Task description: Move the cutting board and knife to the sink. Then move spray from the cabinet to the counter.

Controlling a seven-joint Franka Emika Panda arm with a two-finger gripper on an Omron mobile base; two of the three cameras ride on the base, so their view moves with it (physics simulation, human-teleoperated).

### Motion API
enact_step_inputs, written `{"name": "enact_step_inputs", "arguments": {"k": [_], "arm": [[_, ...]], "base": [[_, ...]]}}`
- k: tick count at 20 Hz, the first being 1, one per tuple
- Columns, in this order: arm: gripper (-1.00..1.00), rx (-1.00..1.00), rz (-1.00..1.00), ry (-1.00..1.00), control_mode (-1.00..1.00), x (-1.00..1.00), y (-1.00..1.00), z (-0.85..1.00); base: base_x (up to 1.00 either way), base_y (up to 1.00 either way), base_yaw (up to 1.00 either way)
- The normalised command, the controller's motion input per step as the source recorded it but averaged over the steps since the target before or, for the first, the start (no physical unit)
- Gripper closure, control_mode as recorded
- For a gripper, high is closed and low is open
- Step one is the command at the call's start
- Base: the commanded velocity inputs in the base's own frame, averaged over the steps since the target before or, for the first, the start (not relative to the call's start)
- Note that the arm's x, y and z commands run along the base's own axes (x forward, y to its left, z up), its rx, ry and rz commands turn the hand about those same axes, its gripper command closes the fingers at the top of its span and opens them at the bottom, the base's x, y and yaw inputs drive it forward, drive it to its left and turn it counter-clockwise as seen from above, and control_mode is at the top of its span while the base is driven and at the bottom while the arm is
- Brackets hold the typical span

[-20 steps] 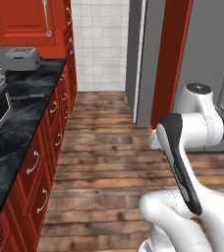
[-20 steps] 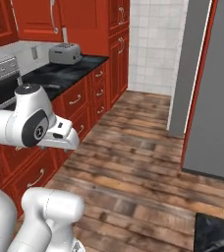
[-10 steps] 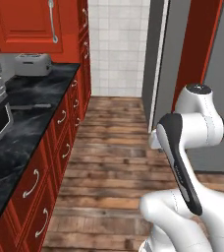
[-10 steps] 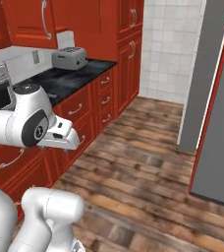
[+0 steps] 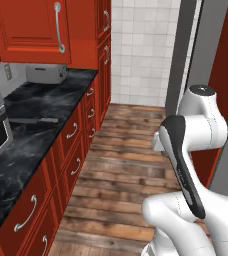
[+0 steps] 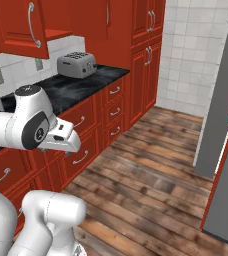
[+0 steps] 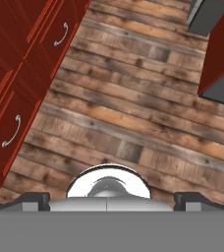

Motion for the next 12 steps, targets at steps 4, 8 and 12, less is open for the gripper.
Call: {"name": "enact_step_inputs", "arguments": {"k": [4, 8, 12], "arm": [[-1.0, 0.0, 0.0, 0.0, 1.0, 0.0, 0.0, 0.0], [-1.0, 0.0, 0.0, 0.0, 1.0, 0.0, 0.0, 0.0], [-1.0, 0.0, 0.0, 0.0, 1.0, 0.0, 0.0, 0.0]], "base": [[0.71, -0.5, 0.24], [0.73, -0.38, 0.19], [0.84, -0.34, 0.19]]}}
